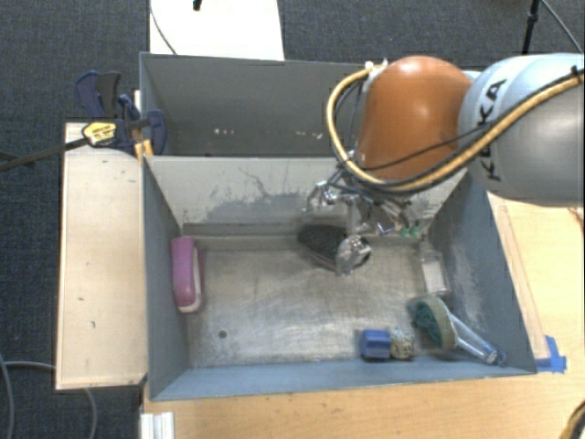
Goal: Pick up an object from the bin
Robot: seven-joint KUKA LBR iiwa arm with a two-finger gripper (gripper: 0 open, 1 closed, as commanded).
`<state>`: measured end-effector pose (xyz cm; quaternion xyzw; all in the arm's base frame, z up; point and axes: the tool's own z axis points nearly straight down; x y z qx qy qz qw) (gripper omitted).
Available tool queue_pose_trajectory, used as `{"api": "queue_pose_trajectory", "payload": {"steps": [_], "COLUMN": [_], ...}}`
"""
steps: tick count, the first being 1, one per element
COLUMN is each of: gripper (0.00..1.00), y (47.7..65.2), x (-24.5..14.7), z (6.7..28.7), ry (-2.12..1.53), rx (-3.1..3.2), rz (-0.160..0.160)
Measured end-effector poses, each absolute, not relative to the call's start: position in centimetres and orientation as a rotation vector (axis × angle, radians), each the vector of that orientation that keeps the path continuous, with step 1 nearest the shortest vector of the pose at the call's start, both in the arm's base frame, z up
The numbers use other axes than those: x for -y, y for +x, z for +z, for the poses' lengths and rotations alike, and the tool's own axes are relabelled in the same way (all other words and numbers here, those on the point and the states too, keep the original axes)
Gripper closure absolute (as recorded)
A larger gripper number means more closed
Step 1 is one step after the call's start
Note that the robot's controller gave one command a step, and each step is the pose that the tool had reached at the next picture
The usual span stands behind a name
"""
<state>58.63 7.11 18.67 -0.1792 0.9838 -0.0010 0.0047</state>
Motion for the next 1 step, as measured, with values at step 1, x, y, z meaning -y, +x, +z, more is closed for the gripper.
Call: {"api": "queue_pose_trajectory", "payload": {"steps": [1], "gripper": [0.00], "y": [59.18], "x": [-3.04], "z": [9.84], "ry": [-0.303], "rx": [-3.100], "rz": [0.004]}}
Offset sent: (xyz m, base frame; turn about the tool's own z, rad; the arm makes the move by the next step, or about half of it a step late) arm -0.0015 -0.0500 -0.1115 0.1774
